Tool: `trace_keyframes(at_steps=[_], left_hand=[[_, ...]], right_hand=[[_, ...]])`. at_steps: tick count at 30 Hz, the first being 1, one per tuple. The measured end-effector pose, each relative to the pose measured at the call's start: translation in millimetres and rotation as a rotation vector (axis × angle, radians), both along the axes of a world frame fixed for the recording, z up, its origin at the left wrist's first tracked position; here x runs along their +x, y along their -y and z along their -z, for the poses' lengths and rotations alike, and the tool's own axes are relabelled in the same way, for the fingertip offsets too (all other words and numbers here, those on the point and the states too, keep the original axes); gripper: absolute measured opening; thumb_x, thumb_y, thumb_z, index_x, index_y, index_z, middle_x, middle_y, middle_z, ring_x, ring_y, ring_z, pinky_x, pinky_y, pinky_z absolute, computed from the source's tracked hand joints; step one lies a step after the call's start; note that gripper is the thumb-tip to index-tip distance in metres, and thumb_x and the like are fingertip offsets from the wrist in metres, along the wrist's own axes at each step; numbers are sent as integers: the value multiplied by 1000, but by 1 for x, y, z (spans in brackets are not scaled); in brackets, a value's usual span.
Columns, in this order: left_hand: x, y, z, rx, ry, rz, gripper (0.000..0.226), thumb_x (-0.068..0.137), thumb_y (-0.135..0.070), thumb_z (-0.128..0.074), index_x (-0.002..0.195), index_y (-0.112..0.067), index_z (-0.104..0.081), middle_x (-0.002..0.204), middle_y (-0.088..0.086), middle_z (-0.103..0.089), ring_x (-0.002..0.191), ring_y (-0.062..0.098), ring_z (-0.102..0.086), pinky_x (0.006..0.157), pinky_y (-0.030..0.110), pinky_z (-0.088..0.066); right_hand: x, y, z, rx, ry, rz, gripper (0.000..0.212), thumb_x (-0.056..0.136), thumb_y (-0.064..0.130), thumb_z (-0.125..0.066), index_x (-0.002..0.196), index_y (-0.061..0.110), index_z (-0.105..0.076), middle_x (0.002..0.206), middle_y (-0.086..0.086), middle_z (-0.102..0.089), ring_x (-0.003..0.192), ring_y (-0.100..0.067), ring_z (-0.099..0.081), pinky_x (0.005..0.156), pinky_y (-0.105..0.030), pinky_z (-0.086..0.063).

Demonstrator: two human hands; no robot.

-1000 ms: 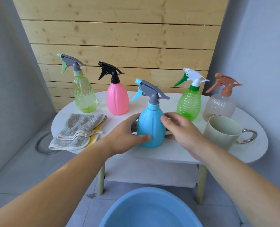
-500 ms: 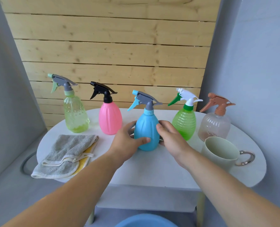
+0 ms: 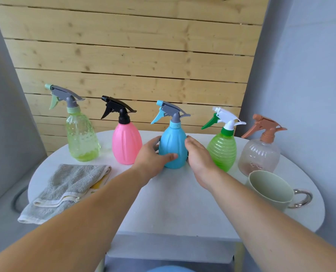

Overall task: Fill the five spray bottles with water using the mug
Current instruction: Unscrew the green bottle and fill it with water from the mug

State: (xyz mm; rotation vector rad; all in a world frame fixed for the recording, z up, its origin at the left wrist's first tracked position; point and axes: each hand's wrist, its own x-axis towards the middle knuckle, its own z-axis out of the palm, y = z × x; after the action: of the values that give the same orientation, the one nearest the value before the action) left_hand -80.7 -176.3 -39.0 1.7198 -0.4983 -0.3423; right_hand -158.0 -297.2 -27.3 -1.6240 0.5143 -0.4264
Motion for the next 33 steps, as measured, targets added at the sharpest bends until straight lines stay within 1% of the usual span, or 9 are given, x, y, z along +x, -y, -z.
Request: trace_keyframes(at_steps=[4,8,11,13,15,19,22,28,33], left_hand=[[-2,0,0,23,12,-21,68,85,-18,-86,144,-31,-54,116,-8,-67,106,13,-65,74,20,-53],[-5,-3,-1,127,4,-58,90,84,-28,-87,159,-22,-37,142,4,-60,125,22,-61,90,35,-55],[-14,-8,-4,241,42,-107,91,85,-33,-85,159,-18,-34,146,7,-54,127,24,-58,88,35,-53],[-22,-13,-6,279,65,-146,73,88,-32,-82,148,-18,-44,133,5,-57,103,19,-62,72,28,-50],[-31,-18,-8,303,89,-168,54,91,-30,-78,134,-18,-49,119,3,-57,80,12,-57,59,26,-45],[-51,-26,-8,328,115,-119,36,94,-28,-74,122,-19,-54,105,1,-62,78,16,-61,62,28,-48],[-71,-32,-3,348,145,-67,26,94,-27,-72,115,-21,-58,98,-2,-65,78,16,-62,64,27,-48],[-102,-47,-3,339,175,-20,21,94,-25,-70,112,-23,-60,98,-5,-66,79,10,-63,63,21,-50],[-140,-64,-24,322,318,89,56,94,-36,-72,142,-32,-43,144,-8,-45,123,6,-55,106,27,-47]], right_hand=[[-5,-9,-10,-23,-10,14,42,107,27,-35,144,9,-45,150,-9,-46,136,-22,-45,115,-36,-31],[-19,-21,-23,-176,-123,43,51,106,37,-31,151,12,-32,155,-6,-40,140,-21,-38,107,-31,-30],[-45,-25,-40,-477,-109,133,42,101,36,-44,138,16,-49,135,-1,-59,121,-19,-55,95,-30,-40],[-64,-19,-60,-750,47,244,27,96,27,-53,119,17,-61,110,3,-67,100,-17,-60,83,-29,-44],[-71,2,-78,-1078,158,388,21,91,20,-58,110,14,-63,102,-1,-67,99,-25,-57,84,-35,-43],[-61,52,-100,-1463,-308,408,14,87,21,-59,97,19,-49,112,-3,-58,113,-31,-42,80,-38,-25],[-53,66,-100,-1444,-426,301,14,90,18,-58,97,21,-46,107,-1,-62,109,-29,-44,77,-38,-21],[-72,59,-107,-1100,-211,230,15,90,22,-65,105,23,-63,104,-2,-70,100,-30,-60,89,-40,-43],[-130,18,-123,-775,20,173,17,88,19,-68,103,26,-67,84,11,-69,82,-17,-67,79,-41,-55]])
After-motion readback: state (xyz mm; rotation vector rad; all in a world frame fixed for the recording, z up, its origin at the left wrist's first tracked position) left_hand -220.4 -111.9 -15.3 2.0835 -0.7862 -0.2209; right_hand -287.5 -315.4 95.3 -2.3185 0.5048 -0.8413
